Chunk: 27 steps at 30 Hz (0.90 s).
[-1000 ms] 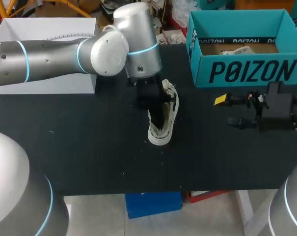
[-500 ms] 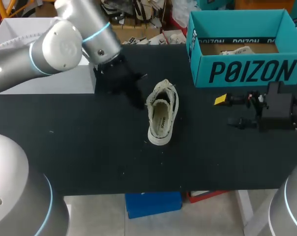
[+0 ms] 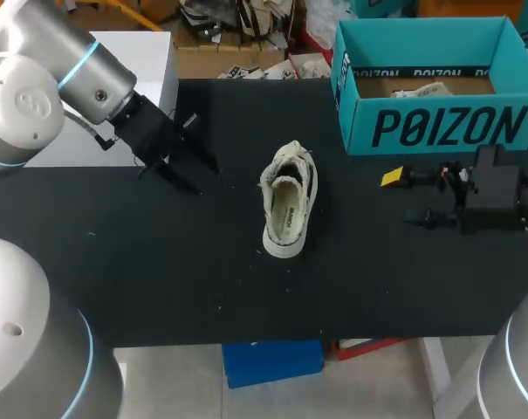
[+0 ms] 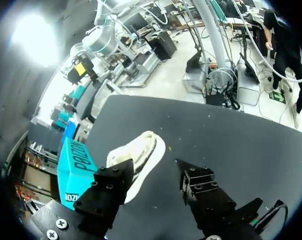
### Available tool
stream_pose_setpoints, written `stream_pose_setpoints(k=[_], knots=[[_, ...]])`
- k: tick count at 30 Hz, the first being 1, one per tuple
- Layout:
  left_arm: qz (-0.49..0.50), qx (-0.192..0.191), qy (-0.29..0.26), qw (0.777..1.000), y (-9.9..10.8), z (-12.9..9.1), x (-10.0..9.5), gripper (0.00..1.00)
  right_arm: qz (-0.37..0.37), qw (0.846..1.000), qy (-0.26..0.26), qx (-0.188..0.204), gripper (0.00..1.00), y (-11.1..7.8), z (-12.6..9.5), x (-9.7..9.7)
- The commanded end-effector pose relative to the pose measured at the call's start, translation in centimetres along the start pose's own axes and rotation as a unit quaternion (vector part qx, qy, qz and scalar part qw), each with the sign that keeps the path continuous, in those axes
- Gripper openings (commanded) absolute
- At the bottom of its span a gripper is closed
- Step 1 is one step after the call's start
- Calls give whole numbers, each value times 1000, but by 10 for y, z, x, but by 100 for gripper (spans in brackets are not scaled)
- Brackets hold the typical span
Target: Take the shoe out of the shoebox, open the shoe tongue, remove and reinsert the insole, then place the shoe into the shoebox
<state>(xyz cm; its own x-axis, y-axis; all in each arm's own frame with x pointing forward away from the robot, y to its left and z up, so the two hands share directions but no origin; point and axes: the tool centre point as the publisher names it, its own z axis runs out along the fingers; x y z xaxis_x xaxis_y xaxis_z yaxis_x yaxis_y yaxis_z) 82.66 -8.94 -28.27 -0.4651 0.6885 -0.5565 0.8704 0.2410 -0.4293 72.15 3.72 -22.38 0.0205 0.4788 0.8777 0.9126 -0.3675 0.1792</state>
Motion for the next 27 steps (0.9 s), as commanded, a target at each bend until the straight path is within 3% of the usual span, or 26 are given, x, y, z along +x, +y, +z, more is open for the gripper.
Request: stream_pose_setpoints(k=[1,6,14,27], knots=[[1,-10,-27,1000,-3,3,4,100,0,1000,0,0,100,0,0,0],[1,-10,-27,1000,-3,3,4,100,0,1000,0,0,100,0,0,0],[-136,34,-50,989,-1,9,10,100,0,1000,0,0,100,0,0,0],[-334,-22,-136,933,5,-29,25,100,0,1000,0,0,100,0,0,0]])
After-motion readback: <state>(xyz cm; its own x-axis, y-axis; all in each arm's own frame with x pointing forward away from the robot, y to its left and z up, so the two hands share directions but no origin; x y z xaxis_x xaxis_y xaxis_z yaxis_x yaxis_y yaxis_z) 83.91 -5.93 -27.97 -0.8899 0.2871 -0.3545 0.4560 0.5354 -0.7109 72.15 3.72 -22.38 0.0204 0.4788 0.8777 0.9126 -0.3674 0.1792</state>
